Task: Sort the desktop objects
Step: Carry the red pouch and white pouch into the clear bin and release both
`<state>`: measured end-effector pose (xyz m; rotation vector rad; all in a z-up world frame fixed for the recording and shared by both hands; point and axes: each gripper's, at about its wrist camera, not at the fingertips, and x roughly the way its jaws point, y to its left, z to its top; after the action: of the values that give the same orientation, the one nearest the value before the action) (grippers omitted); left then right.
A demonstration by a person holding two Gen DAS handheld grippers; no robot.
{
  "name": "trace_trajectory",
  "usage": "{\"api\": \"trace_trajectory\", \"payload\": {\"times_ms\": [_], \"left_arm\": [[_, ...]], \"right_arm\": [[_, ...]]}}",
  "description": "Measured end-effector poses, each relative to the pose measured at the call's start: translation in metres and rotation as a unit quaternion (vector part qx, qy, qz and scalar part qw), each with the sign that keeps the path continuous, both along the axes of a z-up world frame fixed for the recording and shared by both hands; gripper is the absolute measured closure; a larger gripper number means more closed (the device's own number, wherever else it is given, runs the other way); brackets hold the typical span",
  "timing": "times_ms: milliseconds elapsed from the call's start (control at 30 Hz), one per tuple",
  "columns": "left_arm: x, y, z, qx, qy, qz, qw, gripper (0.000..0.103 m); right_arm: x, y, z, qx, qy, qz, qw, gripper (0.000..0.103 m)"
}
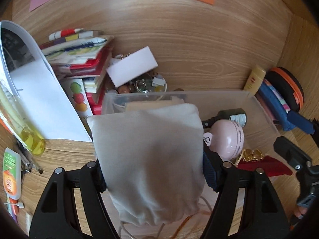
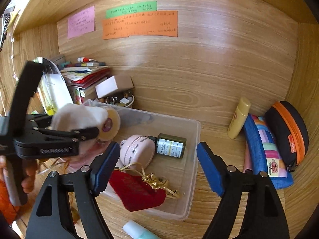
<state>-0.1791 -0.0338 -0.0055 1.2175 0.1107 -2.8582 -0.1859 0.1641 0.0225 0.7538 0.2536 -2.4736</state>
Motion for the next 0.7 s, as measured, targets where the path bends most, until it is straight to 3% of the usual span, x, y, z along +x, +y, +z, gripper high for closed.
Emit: {"api": "trace_trajectory", "payload": {"times_ms": [167, 400, 533, 700], "left_arm": [[0.005, 0.006, -0.002, -0.022, -0.001, -0.01, 0.9997, 0.026], [0.021, 0.0, 0.014, 0.005, 0.012, -0.022, 0.9997, 0.025], [0.038, -0.005, 0.028, 0.016, 0.04, -0.023, 0.9988, 0.013], [0.065, -0.011, 0.042, 0.001, 0.06, -0.02, 0.998, 0.009]], "right_arm": [[0.002, -0.004, 0.0, 0.004, 0.0, 0.009, 1.0, 0.023], [-0.003, -0.009, -0.009, 0.019, -0.01, 0.01, 1.0, 0.022], [-0.011, -0.012, -0.018, 0.032, -0.025, 0.006, 0.999, 0.022], [-0.013, -0.007, -0.016, 0.031, -0.031, -0.007, 0.999, 0.022]]}}
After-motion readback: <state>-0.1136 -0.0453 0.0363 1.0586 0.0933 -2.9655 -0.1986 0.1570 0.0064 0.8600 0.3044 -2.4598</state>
